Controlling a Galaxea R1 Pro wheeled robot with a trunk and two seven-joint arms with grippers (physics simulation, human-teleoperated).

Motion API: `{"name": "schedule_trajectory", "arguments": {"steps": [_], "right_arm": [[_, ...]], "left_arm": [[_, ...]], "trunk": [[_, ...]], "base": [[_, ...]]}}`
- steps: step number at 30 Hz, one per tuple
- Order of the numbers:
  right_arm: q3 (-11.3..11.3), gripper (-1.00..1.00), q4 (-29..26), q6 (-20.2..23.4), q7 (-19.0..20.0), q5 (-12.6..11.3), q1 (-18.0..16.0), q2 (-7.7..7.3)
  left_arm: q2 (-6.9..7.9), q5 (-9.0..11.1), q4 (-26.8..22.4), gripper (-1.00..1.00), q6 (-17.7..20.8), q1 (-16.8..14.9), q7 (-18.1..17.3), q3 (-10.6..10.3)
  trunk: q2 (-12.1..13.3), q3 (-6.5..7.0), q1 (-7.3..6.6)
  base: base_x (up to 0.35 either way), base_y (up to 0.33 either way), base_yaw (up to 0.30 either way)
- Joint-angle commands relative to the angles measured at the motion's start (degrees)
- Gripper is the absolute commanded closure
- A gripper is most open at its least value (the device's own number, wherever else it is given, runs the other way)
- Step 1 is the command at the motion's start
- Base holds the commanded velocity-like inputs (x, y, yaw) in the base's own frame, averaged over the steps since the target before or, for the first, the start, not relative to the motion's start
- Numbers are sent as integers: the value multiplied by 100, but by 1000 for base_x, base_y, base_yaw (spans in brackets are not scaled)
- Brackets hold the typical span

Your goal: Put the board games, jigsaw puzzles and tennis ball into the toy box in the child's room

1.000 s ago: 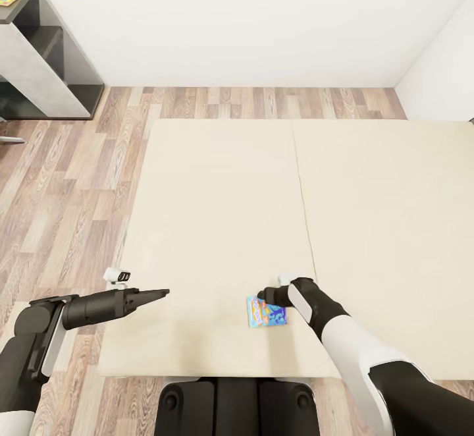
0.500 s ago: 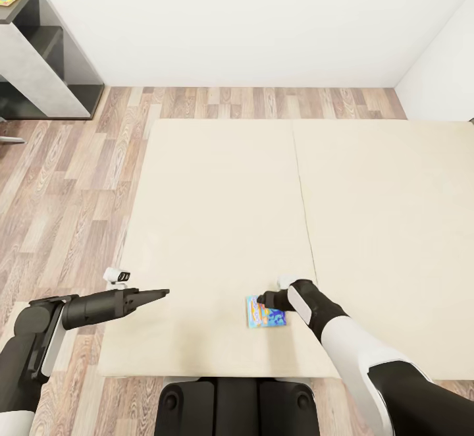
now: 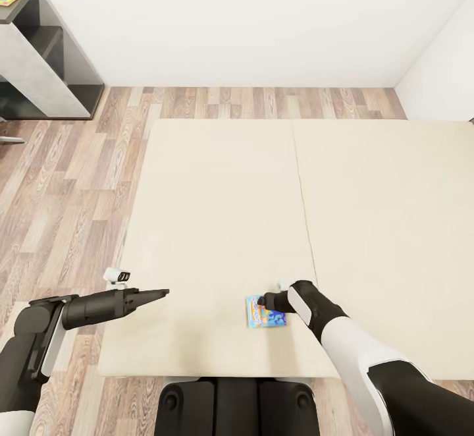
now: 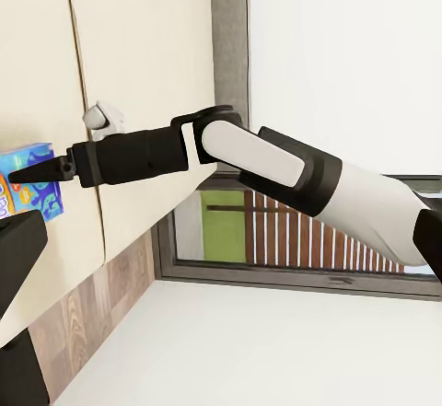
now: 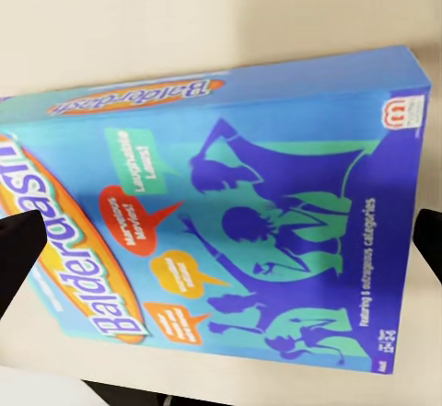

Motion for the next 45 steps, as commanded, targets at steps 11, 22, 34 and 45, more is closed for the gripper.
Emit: {"name": "schedule_trajectory", "arguments": {"steps": [11,22,34,45], "right_arm": [[43,-100,3,8,12,-27,-2,2],[44,-100,3,-38,17,-26,-2,-1],[42,-100,4,-45,17,-24,-2,-5],[44,-100,4,-47,17,-25,-2,-1]], "left_arm": [[1,2,-2,-100,61,-1,-24,0],[9,4,-2,-100,61,-1,-24,0],[13,4,-2,-100,61,-1,-24,0],[19,4,-2,-100,61,-1,-24,0]], "trunk": [[-9,-6,3],[-9,-6,3],[-9,-6,3],[-9,-6,3]], "base": [[0,0,0],[0,0,0],[0,0,0],[0,0,0]]}}
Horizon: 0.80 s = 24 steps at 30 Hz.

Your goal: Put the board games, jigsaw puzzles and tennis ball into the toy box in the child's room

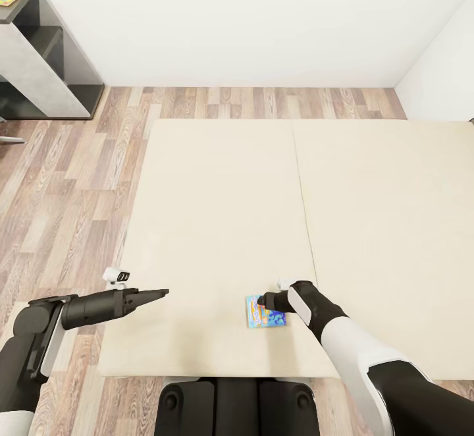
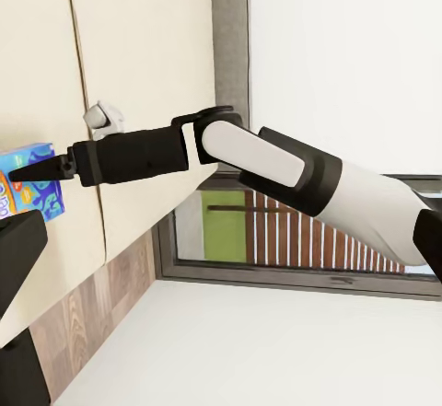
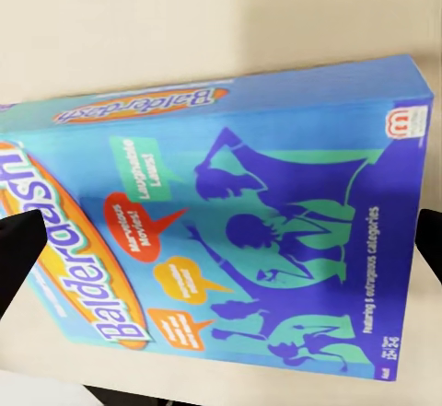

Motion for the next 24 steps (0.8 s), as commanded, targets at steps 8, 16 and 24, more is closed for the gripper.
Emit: {"name": "schedule_trajectory", "arguments": {"steps": [8,16,24], "right_arm": [[36,-100,-6,23,-3,-22,-2,0],[36,-100,-6,23,-3,-17,-2,1],[36,-100,-6,15,-3,-14,-2,1]], "left_arm": [[2,-5,-2,-100,61,-1,-24,0],[2,-5,-2,-100,61,-1,-24,0],[2,-5,-2,-100,61,-1,-24,0]], "trunk": [[-9,-6,3],[-9,-6,3],[-9,-6,3]], "base": [[0,0,0],[0,0,0],[0,0,0]]}}
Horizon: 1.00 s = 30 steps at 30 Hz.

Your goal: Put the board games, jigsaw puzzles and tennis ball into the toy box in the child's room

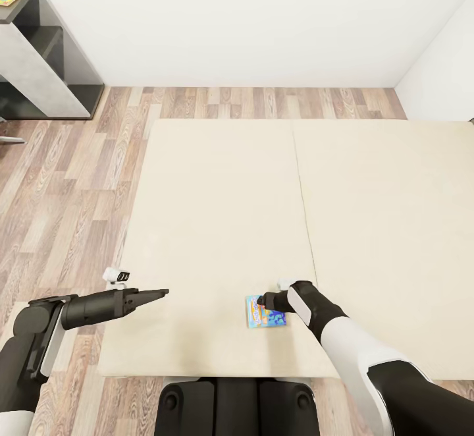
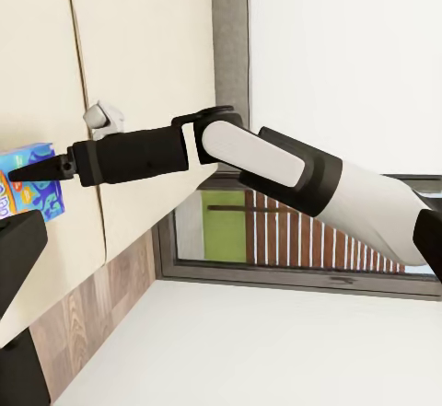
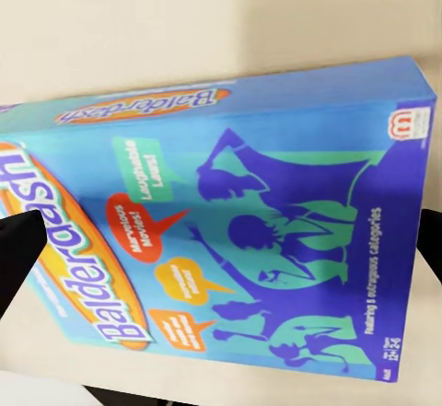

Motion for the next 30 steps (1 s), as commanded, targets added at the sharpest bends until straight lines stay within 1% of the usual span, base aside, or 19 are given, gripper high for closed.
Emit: {"name": "schedule_trajectory", "arguments": {"steps": [1,23,30], "right_arm": [[36,-100,-6,23,-3,-22,-2,-4],[36,-100,-6,27,-3,-22,-2,-4],[36,-100,-6,31,-3,-25,-2,-4]], "left_arm": [[1,-5,-1,-100,61,-1,-24,0],[1,-5,-1,-100,66,-1,-24,0],[1,-5,-1,-100,69,-1,-24,0]], "trunk": [[-9,-6,3],[-9,-8,3],[-9,-8,3]], "base": [[0,0,0],[0,0,0],[0,55,0]]}}
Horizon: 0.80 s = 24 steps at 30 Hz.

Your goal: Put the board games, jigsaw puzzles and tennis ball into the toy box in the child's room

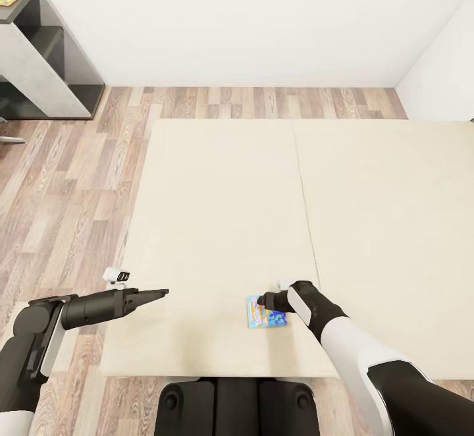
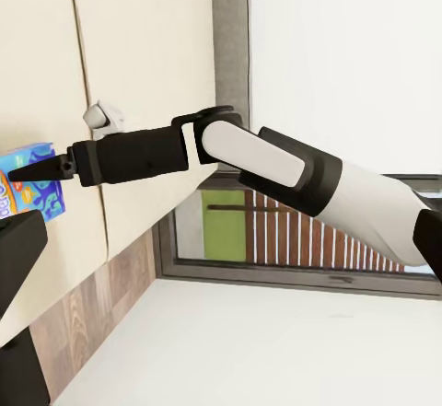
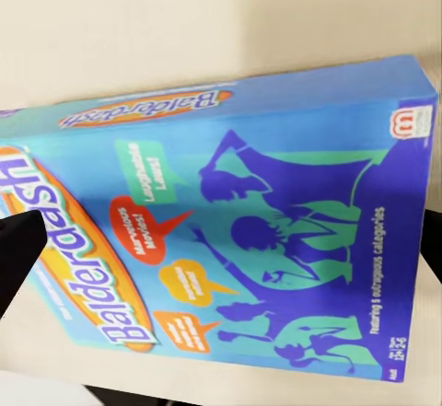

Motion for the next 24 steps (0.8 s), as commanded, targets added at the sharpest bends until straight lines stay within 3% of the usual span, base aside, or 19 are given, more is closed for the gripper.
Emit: {"name": "schedule_trajectory", "arguments": {"steps": [1,24], "right_arm": [[38,-100,-6,23,-3,-21,-2,-4],[45,-100,-6,23,-3,-27,-2,4]], "left_arm": [[2,-4,-1,-100,61,-1,-24,0],[2,-3,-1,-100,61,-1,-24,0]], "trunk": [[-9,-6,3],[-9,-6,3]], "base": [[0,30,0],[0,42,0]]}}
